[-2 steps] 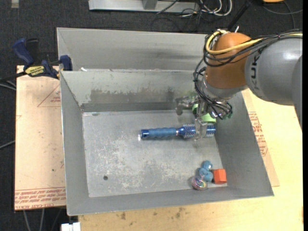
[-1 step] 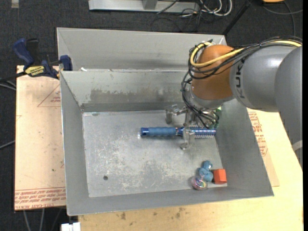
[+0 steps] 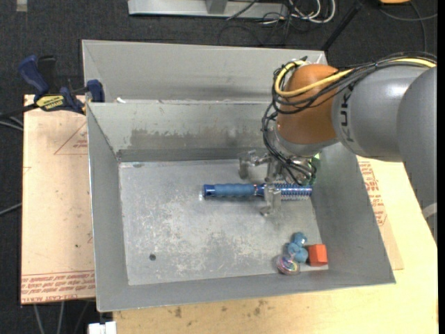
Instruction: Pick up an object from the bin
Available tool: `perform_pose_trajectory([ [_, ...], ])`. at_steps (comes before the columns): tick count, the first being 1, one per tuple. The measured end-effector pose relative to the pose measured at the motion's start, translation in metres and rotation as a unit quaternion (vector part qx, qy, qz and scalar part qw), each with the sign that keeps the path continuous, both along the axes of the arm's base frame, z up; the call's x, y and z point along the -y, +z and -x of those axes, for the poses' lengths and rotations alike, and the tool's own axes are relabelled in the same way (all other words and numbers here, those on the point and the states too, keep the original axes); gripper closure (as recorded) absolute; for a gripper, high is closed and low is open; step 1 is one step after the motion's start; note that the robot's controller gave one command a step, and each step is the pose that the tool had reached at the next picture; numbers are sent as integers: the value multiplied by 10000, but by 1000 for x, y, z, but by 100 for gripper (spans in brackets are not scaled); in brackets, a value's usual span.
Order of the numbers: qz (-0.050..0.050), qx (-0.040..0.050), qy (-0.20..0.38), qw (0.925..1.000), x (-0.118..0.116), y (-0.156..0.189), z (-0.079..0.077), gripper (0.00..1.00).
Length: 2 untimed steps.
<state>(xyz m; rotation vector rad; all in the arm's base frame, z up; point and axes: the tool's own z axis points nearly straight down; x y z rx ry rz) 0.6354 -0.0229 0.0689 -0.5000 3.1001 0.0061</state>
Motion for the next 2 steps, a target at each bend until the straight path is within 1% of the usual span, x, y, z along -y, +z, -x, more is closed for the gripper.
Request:
perform_pose_trajectory([
  [1,-1,5,-2,10000,0,1,0,100],
  [2,15,22,-2,10000,0,43,-1,100],
])
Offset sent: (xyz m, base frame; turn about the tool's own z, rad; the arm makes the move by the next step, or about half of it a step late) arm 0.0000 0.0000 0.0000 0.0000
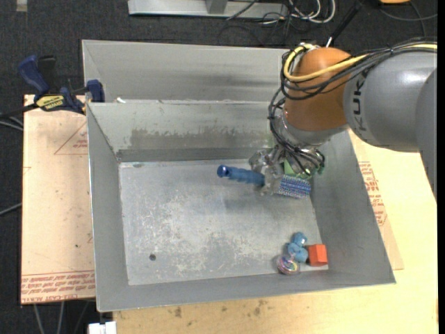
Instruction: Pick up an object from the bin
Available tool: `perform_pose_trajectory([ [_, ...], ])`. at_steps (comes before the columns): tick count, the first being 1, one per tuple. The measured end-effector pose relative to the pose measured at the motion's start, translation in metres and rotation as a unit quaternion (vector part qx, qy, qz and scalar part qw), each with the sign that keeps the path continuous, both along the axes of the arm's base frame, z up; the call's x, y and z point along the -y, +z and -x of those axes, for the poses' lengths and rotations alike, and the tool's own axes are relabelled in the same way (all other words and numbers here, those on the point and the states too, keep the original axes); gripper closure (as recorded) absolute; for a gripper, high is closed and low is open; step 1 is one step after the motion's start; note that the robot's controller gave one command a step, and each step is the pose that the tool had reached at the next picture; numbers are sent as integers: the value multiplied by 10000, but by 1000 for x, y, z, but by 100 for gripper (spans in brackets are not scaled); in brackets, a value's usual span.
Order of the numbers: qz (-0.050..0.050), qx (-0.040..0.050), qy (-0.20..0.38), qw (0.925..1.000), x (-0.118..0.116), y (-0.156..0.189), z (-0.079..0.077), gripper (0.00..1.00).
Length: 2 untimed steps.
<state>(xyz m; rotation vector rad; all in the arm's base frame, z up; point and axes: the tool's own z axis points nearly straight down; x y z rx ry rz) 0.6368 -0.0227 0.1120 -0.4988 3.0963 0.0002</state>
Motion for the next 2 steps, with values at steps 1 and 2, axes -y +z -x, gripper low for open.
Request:
perform_pose_trajectory([
  [1,0,-11,1,10000,0,17,0,100],
  [2,1,-4,0,10000,-1,56,-1,100],
])
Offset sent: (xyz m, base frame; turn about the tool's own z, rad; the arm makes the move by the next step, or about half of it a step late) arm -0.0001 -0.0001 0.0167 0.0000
